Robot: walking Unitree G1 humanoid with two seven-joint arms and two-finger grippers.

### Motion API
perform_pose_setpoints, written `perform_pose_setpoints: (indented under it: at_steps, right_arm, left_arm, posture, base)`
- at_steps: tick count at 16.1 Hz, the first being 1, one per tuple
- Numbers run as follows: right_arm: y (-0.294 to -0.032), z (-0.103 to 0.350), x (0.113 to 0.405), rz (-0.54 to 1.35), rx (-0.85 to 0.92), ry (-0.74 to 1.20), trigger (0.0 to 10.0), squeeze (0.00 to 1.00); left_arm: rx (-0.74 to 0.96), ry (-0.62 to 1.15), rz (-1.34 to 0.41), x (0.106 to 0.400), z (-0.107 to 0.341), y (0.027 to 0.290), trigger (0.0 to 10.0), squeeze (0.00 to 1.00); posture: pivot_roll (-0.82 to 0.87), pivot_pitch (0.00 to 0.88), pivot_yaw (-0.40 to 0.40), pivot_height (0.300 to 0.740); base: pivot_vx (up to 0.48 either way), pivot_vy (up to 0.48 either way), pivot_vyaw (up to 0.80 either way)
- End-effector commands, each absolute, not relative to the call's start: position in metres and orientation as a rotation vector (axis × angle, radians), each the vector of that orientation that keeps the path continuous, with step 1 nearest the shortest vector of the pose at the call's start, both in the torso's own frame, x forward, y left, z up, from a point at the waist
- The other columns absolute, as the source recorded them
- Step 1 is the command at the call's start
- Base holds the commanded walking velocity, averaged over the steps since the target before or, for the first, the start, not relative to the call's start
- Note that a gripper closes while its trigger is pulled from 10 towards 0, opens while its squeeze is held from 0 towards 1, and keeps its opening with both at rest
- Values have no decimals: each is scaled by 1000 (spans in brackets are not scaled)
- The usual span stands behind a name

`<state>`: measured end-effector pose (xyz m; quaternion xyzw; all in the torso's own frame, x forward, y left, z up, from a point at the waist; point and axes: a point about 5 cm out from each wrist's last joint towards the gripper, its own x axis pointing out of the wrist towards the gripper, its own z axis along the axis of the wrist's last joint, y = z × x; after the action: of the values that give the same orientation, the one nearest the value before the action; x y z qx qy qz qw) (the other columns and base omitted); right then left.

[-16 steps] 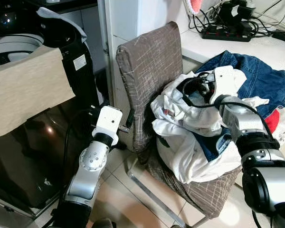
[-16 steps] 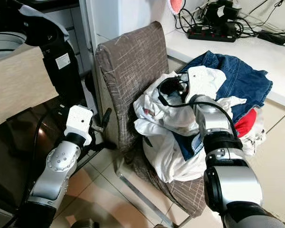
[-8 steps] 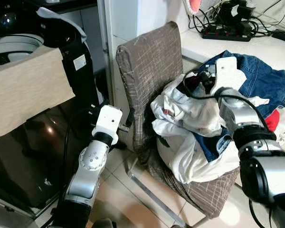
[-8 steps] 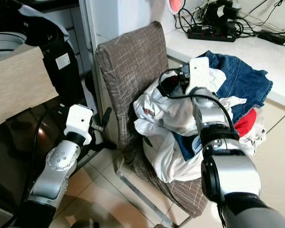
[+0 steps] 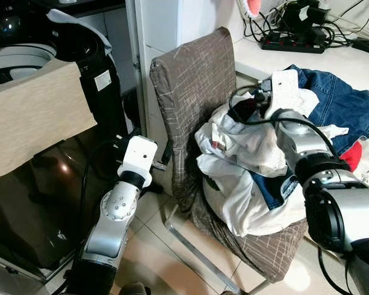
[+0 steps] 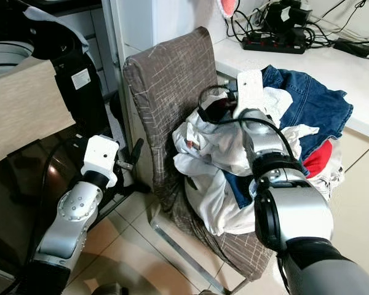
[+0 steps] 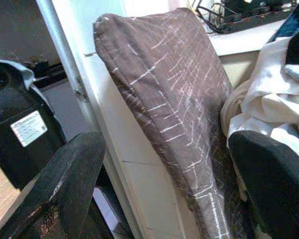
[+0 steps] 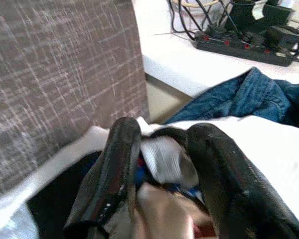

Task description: Clothes washing

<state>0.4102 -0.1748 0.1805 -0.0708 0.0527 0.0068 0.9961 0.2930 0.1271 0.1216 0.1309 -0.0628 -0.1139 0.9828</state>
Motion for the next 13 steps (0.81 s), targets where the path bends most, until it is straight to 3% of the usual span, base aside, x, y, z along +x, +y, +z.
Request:
perform_pose_setpoints:
  at_steps: [1, 7, 13]
  right_arm:
    - [-172, 189, 413, 25, -119, 69, 0, 0]
    - [-173, 188, 413, 37, 32, 76, 0, 0]
    - [-179, 182, 411, 3, 37, 100, 0, 0]
  left_arm:
    - [261, -123, -226, 292, 123, 128, 10000, 0]
    - [262, -121, -223, 291, 123, 128, 10000, 0]
    - [268, -118, -227, 290, 123, 129, 10000, 0]
  posture:
    - [111, 15, -37, 732]
    - [113, 14, -38, 732]
    - [118, 8, -40, 732]
  base:
    - [0, 0, 0]
    - [0, 0, 0]
    - [0, 0, 0]
